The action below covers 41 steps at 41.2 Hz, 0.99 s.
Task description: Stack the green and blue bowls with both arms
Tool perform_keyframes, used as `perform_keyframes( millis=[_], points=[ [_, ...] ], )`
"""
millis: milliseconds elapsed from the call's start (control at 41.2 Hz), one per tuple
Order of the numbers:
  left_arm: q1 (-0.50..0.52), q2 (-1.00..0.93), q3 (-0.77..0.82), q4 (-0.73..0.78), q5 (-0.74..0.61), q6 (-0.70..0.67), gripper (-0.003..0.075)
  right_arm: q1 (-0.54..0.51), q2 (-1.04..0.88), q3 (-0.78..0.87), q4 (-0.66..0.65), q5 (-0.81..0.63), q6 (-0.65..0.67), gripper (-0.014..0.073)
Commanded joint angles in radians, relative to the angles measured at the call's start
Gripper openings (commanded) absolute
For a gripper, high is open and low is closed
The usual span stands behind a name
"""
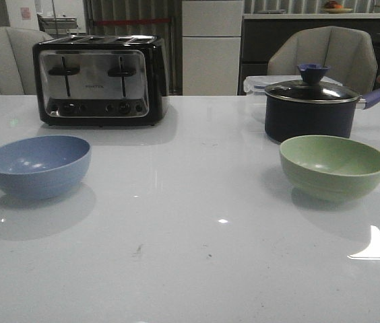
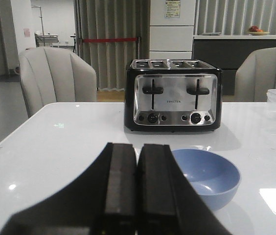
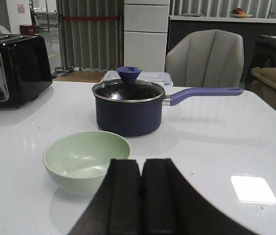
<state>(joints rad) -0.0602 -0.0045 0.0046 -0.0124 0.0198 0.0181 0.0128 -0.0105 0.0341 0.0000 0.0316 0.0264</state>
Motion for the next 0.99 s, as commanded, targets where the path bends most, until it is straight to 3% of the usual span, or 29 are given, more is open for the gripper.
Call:
perform_keyframes(
  millis=[0,704,825,970],
  points=[
    [0.001,-0.019,0.004,-0.001,-0.085,-0.005,0.0093,-0.005,-0.019,-0.01,-0.013,-0.099,0.0,0.0027],
    [0.001,-0.019,0.004,-0.001,-0.085,-0.005,0.0093,-0.005,-0.019,-0.01,-0.013,-0.119,0.0,0.0027],
    [0.001,-0.019,-0.004,0.002,-0.134,-0.002,0.0093,-0.005,-0.019,-0.027,-0.012,-0.138,0.0,0.0027],
    [0.001,-0.019,-0.094,0.0,-0.109,-0.002,0.0093,-0.005,-0.017,-0.144,-0.012,-0.032,0.0,0.0027]
  ],
)
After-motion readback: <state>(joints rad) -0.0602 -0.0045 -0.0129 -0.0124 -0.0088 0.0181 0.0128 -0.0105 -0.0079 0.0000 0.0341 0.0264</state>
